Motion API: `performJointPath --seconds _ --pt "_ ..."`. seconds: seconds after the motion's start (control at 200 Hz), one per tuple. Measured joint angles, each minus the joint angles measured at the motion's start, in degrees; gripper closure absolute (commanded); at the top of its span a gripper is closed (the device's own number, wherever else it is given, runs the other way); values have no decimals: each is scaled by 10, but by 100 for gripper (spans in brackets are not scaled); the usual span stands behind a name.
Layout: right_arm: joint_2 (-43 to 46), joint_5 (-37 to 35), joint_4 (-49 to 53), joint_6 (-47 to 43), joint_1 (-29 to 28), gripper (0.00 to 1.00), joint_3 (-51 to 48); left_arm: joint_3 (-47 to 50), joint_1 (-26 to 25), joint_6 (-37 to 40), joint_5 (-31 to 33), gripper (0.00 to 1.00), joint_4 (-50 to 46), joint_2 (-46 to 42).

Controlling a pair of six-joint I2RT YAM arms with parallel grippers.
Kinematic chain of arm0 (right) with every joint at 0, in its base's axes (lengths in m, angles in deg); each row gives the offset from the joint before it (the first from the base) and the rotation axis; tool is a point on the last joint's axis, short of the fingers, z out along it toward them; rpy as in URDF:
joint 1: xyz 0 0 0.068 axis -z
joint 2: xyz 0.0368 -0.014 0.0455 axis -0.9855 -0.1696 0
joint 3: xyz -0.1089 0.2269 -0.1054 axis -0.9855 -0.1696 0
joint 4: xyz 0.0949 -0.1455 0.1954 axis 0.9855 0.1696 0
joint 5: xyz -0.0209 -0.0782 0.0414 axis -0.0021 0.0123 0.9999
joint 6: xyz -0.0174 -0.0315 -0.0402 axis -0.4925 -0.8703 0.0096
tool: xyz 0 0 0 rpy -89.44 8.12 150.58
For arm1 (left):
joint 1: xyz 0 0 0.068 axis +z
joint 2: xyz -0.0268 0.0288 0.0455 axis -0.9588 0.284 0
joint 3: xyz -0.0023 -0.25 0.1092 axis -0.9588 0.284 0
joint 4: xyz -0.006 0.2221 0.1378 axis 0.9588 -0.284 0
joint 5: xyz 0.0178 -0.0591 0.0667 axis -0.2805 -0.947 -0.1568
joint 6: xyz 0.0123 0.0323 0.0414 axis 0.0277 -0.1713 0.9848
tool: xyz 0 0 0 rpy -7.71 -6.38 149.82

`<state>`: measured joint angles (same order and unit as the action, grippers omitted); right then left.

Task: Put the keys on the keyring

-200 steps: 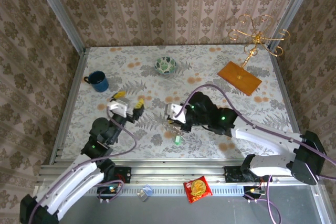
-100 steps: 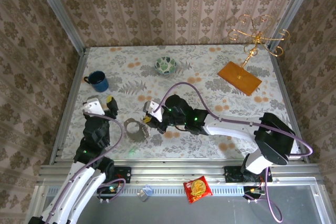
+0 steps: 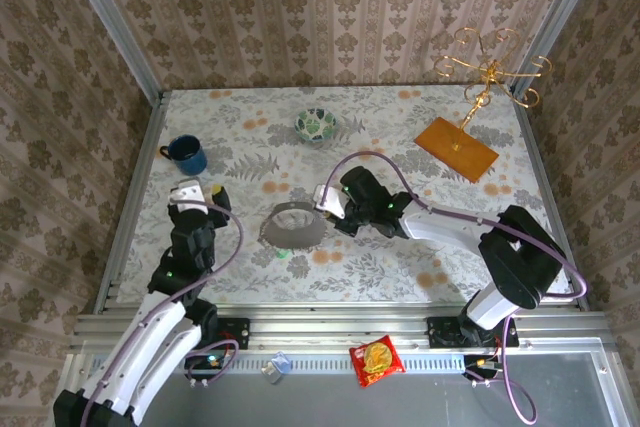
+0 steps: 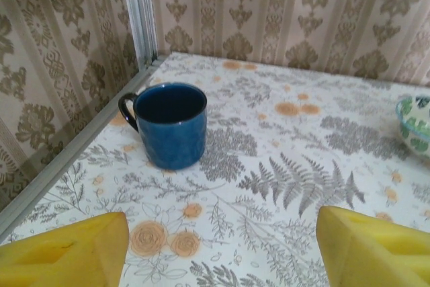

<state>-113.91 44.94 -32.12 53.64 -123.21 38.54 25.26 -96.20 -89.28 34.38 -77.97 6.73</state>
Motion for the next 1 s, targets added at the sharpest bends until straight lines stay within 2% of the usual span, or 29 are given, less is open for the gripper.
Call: performJointPath --seconds 0.25,0.395,0.46,0.55,0.71,0.845,1.0 --pt "-8 -73 62 -85 13 99 -3 0 11 9 -16 23 9 63" --pt "-21 -113 81 -118 19 96 -13 -4 22 26 -25 10 23 82" --pt "-30 -140 87 -130 25 88 -17 -4 29 35 -30 0 30 90" --pt "-35 -177 91 -142 32 69 -19 -4 41 42 -34 0 41 104" --pt "-34 -223 93 -150 50 62 -31 -7 68 60 -43 0 64 143" --pt "16 -199 83 -106 89 58 -65 -8 94 88 -59 0 96 195" --pt "141 -126 -17 47 210 55 -122 -8 116 113 -80 0 139 258"
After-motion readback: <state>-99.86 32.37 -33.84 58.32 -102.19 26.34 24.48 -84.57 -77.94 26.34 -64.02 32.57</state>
